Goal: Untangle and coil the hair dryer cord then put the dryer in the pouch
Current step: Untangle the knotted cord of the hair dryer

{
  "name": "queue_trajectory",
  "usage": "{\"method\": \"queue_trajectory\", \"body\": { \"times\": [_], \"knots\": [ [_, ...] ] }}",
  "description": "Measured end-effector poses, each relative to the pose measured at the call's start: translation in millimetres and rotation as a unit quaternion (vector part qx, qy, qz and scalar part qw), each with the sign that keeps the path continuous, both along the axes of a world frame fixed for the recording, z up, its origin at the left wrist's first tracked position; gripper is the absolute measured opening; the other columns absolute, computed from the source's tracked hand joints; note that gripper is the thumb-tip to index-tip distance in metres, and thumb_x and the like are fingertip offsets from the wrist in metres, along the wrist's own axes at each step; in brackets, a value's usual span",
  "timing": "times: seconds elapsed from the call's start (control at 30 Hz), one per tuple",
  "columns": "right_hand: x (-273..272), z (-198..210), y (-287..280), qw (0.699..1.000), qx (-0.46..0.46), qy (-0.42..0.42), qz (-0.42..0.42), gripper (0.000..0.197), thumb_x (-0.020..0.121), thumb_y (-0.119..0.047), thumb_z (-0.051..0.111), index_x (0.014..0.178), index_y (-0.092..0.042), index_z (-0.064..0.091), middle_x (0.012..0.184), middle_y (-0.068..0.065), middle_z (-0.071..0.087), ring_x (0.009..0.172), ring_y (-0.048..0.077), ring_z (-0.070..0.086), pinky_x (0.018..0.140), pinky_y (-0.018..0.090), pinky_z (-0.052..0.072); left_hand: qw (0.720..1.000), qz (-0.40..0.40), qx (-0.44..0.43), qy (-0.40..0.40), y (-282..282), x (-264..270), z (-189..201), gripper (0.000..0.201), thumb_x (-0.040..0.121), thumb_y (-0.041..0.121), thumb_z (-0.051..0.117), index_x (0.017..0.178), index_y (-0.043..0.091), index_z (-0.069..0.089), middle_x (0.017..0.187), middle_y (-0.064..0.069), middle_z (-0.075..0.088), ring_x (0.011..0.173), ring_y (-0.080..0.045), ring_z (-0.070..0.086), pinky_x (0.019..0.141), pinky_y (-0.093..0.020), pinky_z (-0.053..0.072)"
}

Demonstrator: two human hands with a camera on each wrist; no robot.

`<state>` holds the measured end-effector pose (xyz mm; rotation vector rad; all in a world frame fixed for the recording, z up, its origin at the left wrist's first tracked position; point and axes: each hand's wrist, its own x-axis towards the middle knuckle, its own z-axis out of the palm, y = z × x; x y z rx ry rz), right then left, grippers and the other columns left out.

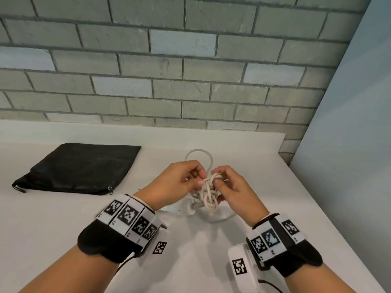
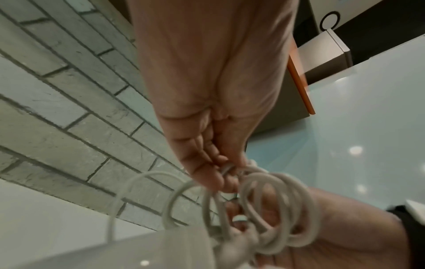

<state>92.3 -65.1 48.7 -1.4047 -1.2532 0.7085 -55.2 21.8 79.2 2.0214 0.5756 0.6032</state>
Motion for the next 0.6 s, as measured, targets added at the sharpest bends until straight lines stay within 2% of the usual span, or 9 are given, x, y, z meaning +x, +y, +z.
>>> {"method": "queue_trajectory", "body": {
  "times": [0.07,0.1,0.17,0.27,0.33,0.4,0.47,0.53,0.6],
  "knots": [
    [0.5,-0.1,-0.8,0.99,0.07,-0.055,-0.105,0.025,0.08,-0.005,0.063,0.09,-0.024,0.05,0.083,0.001,0.051,0.069,0.009,0.051,0.062,0.019,0.046,0.999,0.038,0.014,0.003,1.2,4.3,-2.5,0.024,0.085,-0.001,0.057,0.075,0.022,0.056,0.066,-0.003,0.059,0.062,-0.016,0.061,0.067,-0.03,0.054],
    [-1.3,3.5,-3.0,0.981,0.112,-0.087,-0.132,0.022,0.077,-0.008,0.065,0.088,-0.022,0.051,0.082,0.001,0.052,0.067,0.008,0.049,0.061,0.017,0.044,0.998,0.057,0.019,-0.001,1.2,6.3,-3.1,0.024,0.085,0.0,0.056,0.075,0.022,0.056,0.064,-0.001,0.058,0.058,-0.014,0.06,0.065,-0.03,0.054],
    [-8.9,12.2,-6.2,0.972,0.143,-0.148,-0.112,0.012,0.076,-0.018,0.067,0.078,-0.017,0.055,0.074,0.001,0.057,0.062,0.011,0.051,0.057,0.018,0.044,0.996,0.082,0.031,-0.014,0.3,10.0,-3.8,0.019,0.085,0.003,0.057,0.076,0.019,0.056,0.064,0.0,0.057,0.056,-0.012,0.058,0.064,-0.031,0.052],
    [-17.3,15.3,-4.8,0.972,0.056,-0.215,-0.073,0.017,0.075,-0.018,0.07,0.076,-0.012,0.054,0.062,-0.006,0.053,0.052,0.007,0.048,0.052,0.017,0.041,0.995,0.089,0.047,-0.009,-3.8,14.5,-4.7,0.011,0.087,0.007,0.056,0.08,0.016,0.055,0.067,0.003,0.057,0.061,-0.015,0.058,0.064,-0.03,0.05],
    [-14.2,13.9,-1.8,0.964,0.024,-0.257,-0.066,0.009,0.08,-0.01,0.063,0.086,-0.01,0.056,0.066,-0.006,0.054,0.054,0.005,0.048,0.055,0.014,0.039,0.993,0.099,0.064,-0.005,-4.9,16.2,-5.2,0.008,0.089,0.01,0.052,0.083,0.015,0.054,0.068,0.004,0.056,0.062,-0.012,0.058,0.062,-0.027,0.048],
    [-8.4,13.1,-1.6,0.957,0.018,-0.284,-0.064,0.015,0.082,-0.005,0.057,0.096,-0.009,0.061,0.074,-0.003,0.056,0.06,0.007,0.049,0.062,0.014,0.039,0.986,0.136,0.094,-0.008,0.2,15.3,-3.0,0.007,0.092,0.013,0.048,0.087,0.013,0.054,0.067,0.006,0.053,0.063,-0.015,0.054,0.063,-0.028,0.045],
    [2.1,11.6,-3.5,0.97,0.035,-0.229,-0.073,0.016,0.082,0.0,0.057,0.089,-0.011,0.066,0.075,-0.003,0.053,0.066,0.01,0.052,0.068,0.017,0.043,0.977,0.183,0.103,-0.026,9.7,10.7,0.8,0.01,0.094,0.016,0.044,0.089,0.013,0.053,0.065,0.006,0.049,0.061,-0.015,0.049,0.059,-0.024,0.041],
    [12.6,8.4,-6.9,0.992,0.042,-0.091,-0.071,0.022,0.082,0.007,0.055,0.074,-0.013,0.062,0.075,0.003,0.056,0.073,0.02,0.056,0.073,0.026,0.048,0.975,0.202,0.087,-0.039,17.9,5.3,4.9,0.013,0.095,0.018,0.042,0.088,0.012,0.052,0.064,0.004,0.049,0.062,-0.018,0.048,0.056,-0.026,0.039],
    [18.1,4.5,-10.1,0.995,0.049,0.08,-0.041,0.029,0.081,0.012,0.052,0.065,-0.012,0.053,0.079,0.009,0.06,0.085,0.023,0.057,0.08,0.028,0.049,0.972,0.218,0.077,-0.033,22.2,1.0,7.1,0.016,0.096,0.019,0.039,0.088,0.011,0.051,0.065,0.002,0.05,0.06,-0.016,0.048,0.054,-0.028,0.038]
  ]
}}
